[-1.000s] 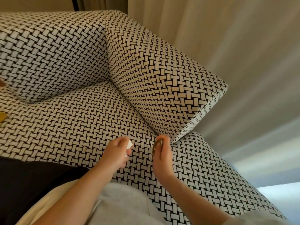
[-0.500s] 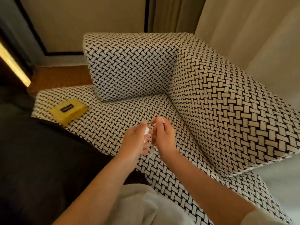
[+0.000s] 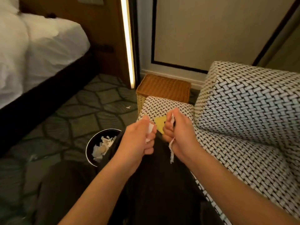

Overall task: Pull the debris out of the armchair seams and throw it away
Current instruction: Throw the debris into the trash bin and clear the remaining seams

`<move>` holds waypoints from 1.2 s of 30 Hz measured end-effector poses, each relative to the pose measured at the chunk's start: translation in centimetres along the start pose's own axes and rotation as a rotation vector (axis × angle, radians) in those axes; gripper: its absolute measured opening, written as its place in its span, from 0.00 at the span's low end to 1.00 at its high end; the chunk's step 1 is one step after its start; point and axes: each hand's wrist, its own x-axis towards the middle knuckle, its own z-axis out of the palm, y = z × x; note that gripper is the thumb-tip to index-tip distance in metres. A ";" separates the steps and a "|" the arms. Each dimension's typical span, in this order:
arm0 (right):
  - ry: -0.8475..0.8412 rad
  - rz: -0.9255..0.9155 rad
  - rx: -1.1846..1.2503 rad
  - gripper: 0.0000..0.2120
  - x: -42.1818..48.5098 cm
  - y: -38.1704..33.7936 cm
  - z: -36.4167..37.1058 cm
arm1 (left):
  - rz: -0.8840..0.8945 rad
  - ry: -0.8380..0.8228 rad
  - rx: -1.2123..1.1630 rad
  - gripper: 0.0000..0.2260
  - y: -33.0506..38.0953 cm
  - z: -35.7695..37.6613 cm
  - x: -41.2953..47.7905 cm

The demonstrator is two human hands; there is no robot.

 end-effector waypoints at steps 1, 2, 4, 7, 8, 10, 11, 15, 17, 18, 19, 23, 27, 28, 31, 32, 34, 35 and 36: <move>-0.020 0.023 0.010 0.17 0.6 0.1 1.4 | 0.014 0.020 0.014 0.19 0.3 -1.1 0.3; -0.029 0.041 0.016 0.17 1.2 0.2 2.4 | 0.017 0.041 0.027 0.19 0.5 -2.0 0.4; -0.073 0.093 -0.002 0.16 3.3 1.3 5.7 | 0.020 0.128 0.027 0.18 0.6 -5.0 1.5; -0.081 0.131 -0.092 0.16 6.5 3.6 9.7 | 0.033 0.211 -0.003 0.18 0.5 -8.4 3.3; -0.068 0.141 -0.129 0.16 7.6 4.4 10.7 | 0.034 0.229 -0.019 0.18 0.2 -9.4 4.0; -0.044 0.166 -0.224 0.16 10.0 6.3 12.2 | -0.001 0.283 -0.068 0.18 -0.2 -11.3 5.5; -0.037 0.190 -0.269 0.16 11.1 7.2 12.7 | -0.030 0.312 -0.097 0.18 -0.5 -12.2 6.3; -0.016 0.260 -0.420 0.16 15.2 9.9 14.3 | -0.141 0.431 -0.220 0.18 -2.4 -16.1 10.2; 0.002 0.256 -0.500 0.16 16.7 11.3 15.1 | -0.186 0.485 -0.280 0.18 -3.5 -17.9 11.9; 0.005 0.249 -0.545 0.16 17.4 12.2 15.5 | -0.204 0.507 -0.302 0.18 -4.0 -18.8 12.9; 0.005 0.237 -0.592 0.17 18.0 13.2 15.8 | -0.221 0.525 -0.319 0.17 -4.5 -19.5 13.7; -0.036 0.251 -0.794 0.16 20.0 18.0 16.8 | -0.281 0.571 -0.324 0.14 -6.6 -21.9 16.2; -0.072 0.368 -0.894 0.18 21.3 21.9 16.8 | -0.323 0.583 -0.147 0.17 -8.2 -23.2 18.6; -0.071 0.411 -0.912 0.18 21.7 22.8 16.8 | -0.328 0.575 -0.069 0.18 -8.7 -23.6 19.3; -0.086 0.559 -0.980 0.21 22.5 23.6 17.0 | -0.382 0.533 0.119 0.19 -9.3 -24.4 21.0; -0.082 0.589 -0.986 0.22 22.8 23.8 16.9 | -0.404 0.535 0.157 0.19 -9.4 -24.5 21.4; -0.065 0.620 -0.970 0.22 23.2 23.6 16.8 | -0.448 0.538 0.213 0.19 -9.6 -24.6 22.1; -0.066 0.625 -0.962 0.22 23.3 23.5 16.8 | -0.459 0.532 0.224 0.19 -9.7 -24.7 22.3; -0.067 0.615 -0.952 0.22 23.4 23.2 16.5 | -0.456 0.527 0.223 0.19 -9.8 -24.6 22.4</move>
